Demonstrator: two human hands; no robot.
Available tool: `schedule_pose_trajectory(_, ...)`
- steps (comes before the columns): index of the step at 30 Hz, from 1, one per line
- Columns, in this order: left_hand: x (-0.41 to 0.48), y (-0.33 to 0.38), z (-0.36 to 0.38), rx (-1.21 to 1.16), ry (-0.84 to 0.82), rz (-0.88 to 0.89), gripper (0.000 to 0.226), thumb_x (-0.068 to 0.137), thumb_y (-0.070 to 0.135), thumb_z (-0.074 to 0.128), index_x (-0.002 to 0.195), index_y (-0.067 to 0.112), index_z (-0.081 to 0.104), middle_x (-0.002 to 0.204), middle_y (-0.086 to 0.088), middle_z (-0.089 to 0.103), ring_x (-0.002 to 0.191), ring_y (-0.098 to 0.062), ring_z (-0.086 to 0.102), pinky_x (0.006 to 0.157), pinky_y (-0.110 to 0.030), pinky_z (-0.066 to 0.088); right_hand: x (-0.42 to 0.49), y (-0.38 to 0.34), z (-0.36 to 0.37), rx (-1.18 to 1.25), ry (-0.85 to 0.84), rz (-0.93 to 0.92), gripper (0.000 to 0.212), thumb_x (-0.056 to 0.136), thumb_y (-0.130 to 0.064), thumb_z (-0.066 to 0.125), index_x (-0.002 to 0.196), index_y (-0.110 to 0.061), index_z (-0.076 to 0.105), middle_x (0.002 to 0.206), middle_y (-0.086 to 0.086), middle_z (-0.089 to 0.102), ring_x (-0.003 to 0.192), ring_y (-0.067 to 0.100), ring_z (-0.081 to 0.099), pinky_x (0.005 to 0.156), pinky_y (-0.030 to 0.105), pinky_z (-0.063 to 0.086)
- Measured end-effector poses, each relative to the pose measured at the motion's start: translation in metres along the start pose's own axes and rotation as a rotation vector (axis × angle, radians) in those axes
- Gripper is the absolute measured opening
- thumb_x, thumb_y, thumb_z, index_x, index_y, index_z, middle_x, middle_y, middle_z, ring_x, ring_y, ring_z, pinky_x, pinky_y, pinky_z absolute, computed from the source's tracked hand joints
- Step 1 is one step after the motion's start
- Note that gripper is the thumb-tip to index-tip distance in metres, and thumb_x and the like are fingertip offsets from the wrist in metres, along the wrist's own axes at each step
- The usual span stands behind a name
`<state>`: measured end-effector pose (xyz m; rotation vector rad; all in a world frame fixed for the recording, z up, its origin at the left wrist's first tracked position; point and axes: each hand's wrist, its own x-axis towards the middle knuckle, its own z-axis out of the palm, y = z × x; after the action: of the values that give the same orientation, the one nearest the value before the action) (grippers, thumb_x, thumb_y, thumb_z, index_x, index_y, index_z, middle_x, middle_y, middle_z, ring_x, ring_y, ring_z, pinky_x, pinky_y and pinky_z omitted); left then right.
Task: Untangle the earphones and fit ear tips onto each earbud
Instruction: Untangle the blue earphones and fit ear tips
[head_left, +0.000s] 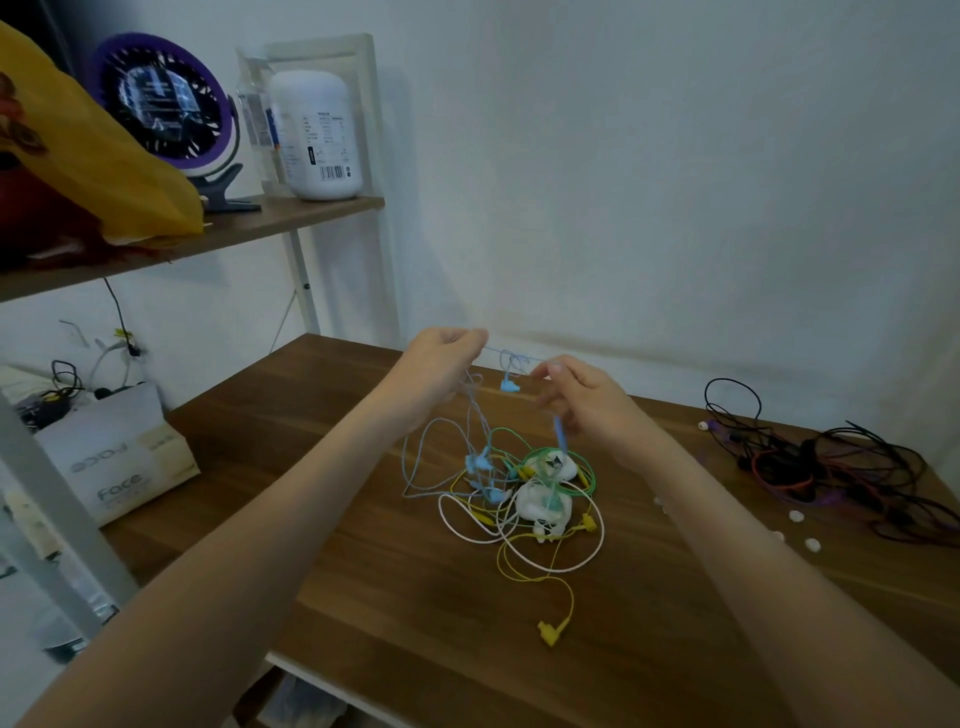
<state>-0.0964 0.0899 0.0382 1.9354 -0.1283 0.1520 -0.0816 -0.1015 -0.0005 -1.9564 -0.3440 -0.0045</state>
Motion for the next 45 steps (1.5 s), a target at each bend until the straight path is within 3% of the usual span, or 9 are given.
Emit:
schedule_pose_trajectory(6, -0.003, 0.009, -0.007, -0.247, 0.056, -0.006, 0.045, 0.101, 0.025, 0.042, 0.060, 0.023, 0.026, 0.053, 0.006, 0.020, 0.042, -0.010, 0.012, 0.045, -0.026, 0.010, -0.003, 0.008, -0.001, 0.004, -0.049, 0.080, 0.043, 0.103, -0.037, 0.034, 0.094, -0.005, 0.061, 0.078, 0.016, 0.064, 0.059, 0.022, 0.064, 0.067, 0.038, 0.056)
schedule_pose_trajectory(14, -0.003, -0.001, -0.012, -0.184, 0.035, -0.062, 0.041, 0.102, 0.029, 0.042, 0.063, 0.019, 0.034, 0.047, 0.008, 0.023, 0.039, -0.010, 0.016, 0.038, -0.021, 0.016, -0.005, 0.004, 0.000, 0.110, 0.043, 0.003, 0.040, 0.103, -0.032, 0.037, 0.079, -0.006, 0.056, 0.054, 0.006, 0.050, 0.050, 0.015, 0.050, 0.055, 0.020, 0.047)
schedule_pose_trajectory(18, -0.001, -0.004, -0.014, -0.100, 0.003, -0.101, 0.038, 0.101, 0.033, 0.044, 0.067, 0.017, 0.039, 0.051, 0.003, 0.023, 0.041, -0.012, 0.016, 0.039, -0.021, 0.016, 0.000, 0.001, -0.002, 0.153, 0.021, -0.004, 0.027, 0.101, -0.029, 0.043, 0.082, -0.010, 0.048, 0.053, -0.004, 0.044, 0.053, 0.015, 0.049, 0.066, 0.031, 0.045)
schedule_pose_trajectory(22, -0.001, -0.008, -0.011, 0.106, -0.042, -0.120, 0.039, 0.093, 0.049, 0.054, 0.094, 0.010, 0.058, 0.059, 0.003, 0.039, 0.039, -0.008, 0.030, 0.039, -0.021, 0.025, 0.004, -0.015, 0.000, 0.298, -0.113, -0.020, 0.019, 0.100, -0.010, 0.038, 0.087, -0.011, 0.052, 0.058, -0.003, 0.036, 0.054, 0.013, 0.035, 0.056, 0.027, 0.034)
schedule_pose_trajectory(25, -0.003, -0.009, -0.005, 0.306, -0.128, -0.039, 0.058, 0.076, 0.065, 0.065, 0.114, 0.022, 0.058, 0.096, 0.007, 0.061, 0.073, -0.003, 0.058, 0.059, -0.023, 0.042, 0.003, -0.035, 0.000, 0.198, -0.121, -0.147, 0.024, 0.102, -0.015, 0.038, 0.092, -0.016, 0.059, 0.064, -0.003, 0.042, 0.057, 0.010, 0.040, 0.056, 0.021, 0.037)
schedule_pose_trajectory(28, -0.006, -0.002, 0.004, 0.489, -0.251, 0.036, 0.066, 0.076, 0.060, 0.067, 0.128, 0.022, 0.052, 0.120, 0.008, 0.054, 0.110, -0.010, 0.054, 0.085, -0.025, 0.043, 0.001, -0.060, -0.001, 0.111, -0.105, -0.285, 0.021, 0.100, -0.011, 0.043, 0.093, -0.015, 0.062, 0.069, -0.002, 0.055, 0.062, 0.007, 0.046, 0.060, 0.017, 0.039)
schedule_pose_trajectory(32, -0.007, 0.009, 0.014, 0.534, -0.258, 0.160, 0.029, 0.092, 0.048, 0.055, 0.093, 0.022, 0.067, 0.076, 0.009, 0.058, 0.068, -0.002, 0.055, 0.061, -0.022, 0.038, 0.002, -0.087, -0.001, 0.036, -0.084, -0.405, 0.015, 0.097, -0.009, 0.049, 0.100, -0.013, 0.064, 0.075, 0.001, 0.062, 0.065, -0.005, 0.053, 0.065, 0.009, 0.038)
schedule_pose_trajectory(41, -0.004, 0.019, 0.003, 0.083, -0.065, 0.105, 0.045, 0.101, 0.032, 0.043, 0.061, 0.015, 0.052, 0.044, 0.008, 0.034, 0.037, -0.005, 0.031, 0.041, -0.019, 0.027, 0.006, -0.072, 0.009, 0.284, 0.108, -0.287, 0.044, 0.085, -0.011, 0.068, 0.113, -0.013, 0.034, 0.102, 0.003, 0.047, 0.088, 0.007, 0.054, 0.080, 0.034, 0.056)
schedule_pose_trajectory(45, -0.004, 0.023, -0.005, -0.085, 0.031, 0.059, 0.042, 0.101, 0.029, 0.041, 0.061, 0.016, 0.044, 0.047, 0.003, 0.029, 0.035, -0.008, 0.025, 0.039, -0.019, 0.021, 0.001, -0.042, 0.019, 0.250, -0.249, -0.102, 0.037, 0.086, -0.032, 0.063, 0.115, -0.012, 0.050, 0.108, 0.001, 0.060, 0.098, 0.014, 0.061, 0.080, 0.021, 0.052)
